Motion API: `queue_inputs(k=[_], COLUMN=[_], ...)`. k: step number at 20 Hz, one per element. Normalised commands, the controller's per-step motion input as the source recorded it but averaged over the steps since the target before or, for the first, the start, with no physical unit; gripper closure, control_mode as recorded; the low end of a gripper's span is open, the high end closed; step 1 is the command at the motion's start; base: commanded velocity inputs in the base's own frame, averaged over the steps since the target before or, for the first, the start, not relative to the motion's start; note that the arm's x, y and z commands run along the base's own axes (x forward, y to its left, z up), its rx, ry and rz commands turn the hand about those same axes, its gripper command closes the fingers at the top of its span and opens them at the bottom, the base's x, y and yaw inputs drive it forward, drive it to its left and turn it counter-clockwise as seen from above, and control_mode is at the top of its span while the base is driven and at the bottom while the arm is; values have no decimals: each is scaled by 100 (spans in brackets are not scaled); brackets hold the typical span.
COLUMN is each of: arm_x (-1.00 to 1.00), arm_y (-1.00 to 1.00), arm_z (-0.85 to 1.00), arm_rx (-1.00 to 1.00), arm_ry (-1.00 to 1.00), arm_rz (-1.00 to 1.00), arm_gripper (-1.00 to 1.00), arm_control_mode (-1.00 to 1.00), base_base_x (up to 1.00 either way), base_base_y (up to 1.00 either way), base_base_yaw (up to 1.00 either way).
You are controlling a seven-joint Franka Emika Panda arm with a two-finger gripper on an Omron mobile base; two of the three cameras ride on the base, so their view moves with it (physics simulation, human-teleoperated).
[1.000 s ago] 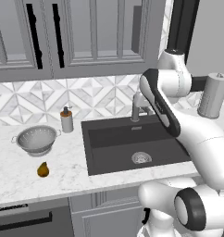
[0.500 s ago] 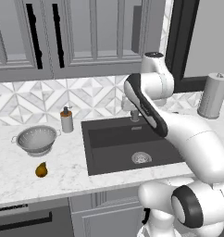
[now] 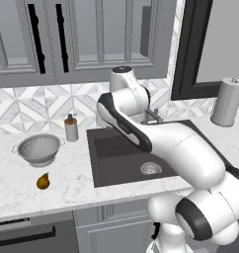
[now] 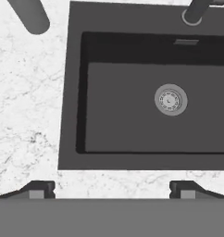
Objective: Put the colander in the sink, put the pear in the colander, and turn on the sink faucet and pour water over the colander.
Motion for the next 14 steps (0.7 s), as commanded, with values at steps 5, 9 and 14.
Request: queue_inputs(k=[5, 9, 14], arm_x=[0, 0, 0], arm_y=[82, 59, 19], arm_z=[-2, -7, -13], arm_rx=[18, 2, 0], arm_ry=[0, 1, 0], arm_rz=[0, 0, 6], arm_gripper=[-100, -100, -100], arm_control_mode=[-100, -100, -100], base_base_x=[0, 0, 0], base_base_y=[0, 0, 0], base_base_yaw=[0, 0, 0])
